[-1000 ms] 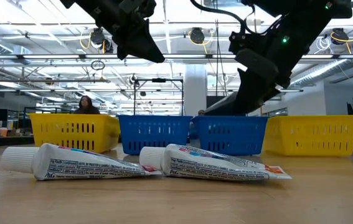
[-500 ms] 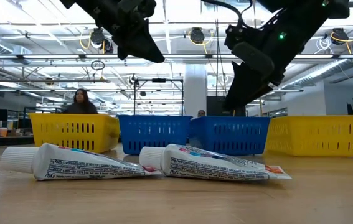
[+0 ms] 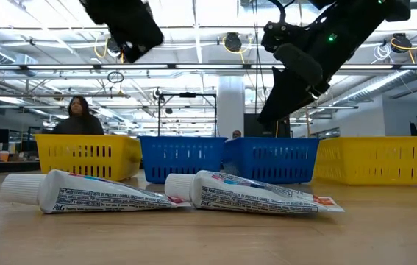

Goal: Pick & Place Travel size toiletries
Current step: Put the white toothpaste into the right yellow bin

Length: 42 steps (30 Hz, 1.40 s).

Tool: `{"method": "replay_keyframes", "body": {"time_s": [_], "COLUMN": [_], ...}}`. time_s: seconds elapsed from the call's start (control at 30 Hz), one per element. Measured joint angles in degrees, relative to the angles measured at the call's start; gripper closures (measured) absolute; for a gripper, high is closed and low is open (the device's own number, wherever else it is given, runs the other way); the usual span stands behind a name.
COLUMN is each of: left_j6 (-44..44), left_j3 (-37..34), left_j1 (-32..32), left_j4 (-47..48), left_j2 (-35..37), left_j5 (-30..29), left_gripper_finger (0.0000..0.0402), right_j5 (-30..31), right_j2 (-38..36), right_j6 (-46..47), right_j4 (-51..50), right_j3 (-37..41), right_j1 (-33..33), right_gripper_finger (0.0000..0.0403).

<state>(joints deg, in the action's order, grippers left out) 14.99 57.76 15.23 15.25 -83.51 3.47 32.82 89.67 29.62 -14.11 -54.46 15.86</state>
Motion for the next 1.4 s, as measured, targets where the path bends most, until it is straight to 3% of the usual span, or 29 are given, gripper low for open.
{"method": "replay_keyframes", "body": {"time_s": [0.43, 0.67, 0.87, 1.07, 1.4], "left_j6": [21.7, 27.5, 29.3, 28.9, 31.1], "left_j3": [0.0, 0.0, 0.0, 0.0, 0.0], "left_j1": [14.3, 19.3, 21.0, 21.6, 20.3], "left_j4": [-0.4, -0.5, -0.6, -2.3, -2.2], "left_j2": [-9.6, -13.7, -13.8, -15.1, -21.4], "left_j5": [-2.8, -4.3, -9.6, -10.7, -8.6], "left_gripper_finger": [0.0376, 0.0365, 0.0305, 0.0251, 0.0242], "right_j5": [0.0, 0.0, 0.0, 0.0, 0.0], "right_j2": [0.0, 0.0, 0.0, 0.0, 0.0], "right_j6": [-4.1, -5.3, -5.3, -5.3, -5.5], "right_j4": [5.8, 6.4, 6.4, 6.4, 6.7], "right_j3": [0.0, 0.0, 0.0, 0.0, 0.0], "right_j1": [0.0, 0.0, 0.0, 0.0, 0.0], "right_gripper_finger": [0.0188, 0.0190, 0.0191, 0.0191, 0.0191]}}
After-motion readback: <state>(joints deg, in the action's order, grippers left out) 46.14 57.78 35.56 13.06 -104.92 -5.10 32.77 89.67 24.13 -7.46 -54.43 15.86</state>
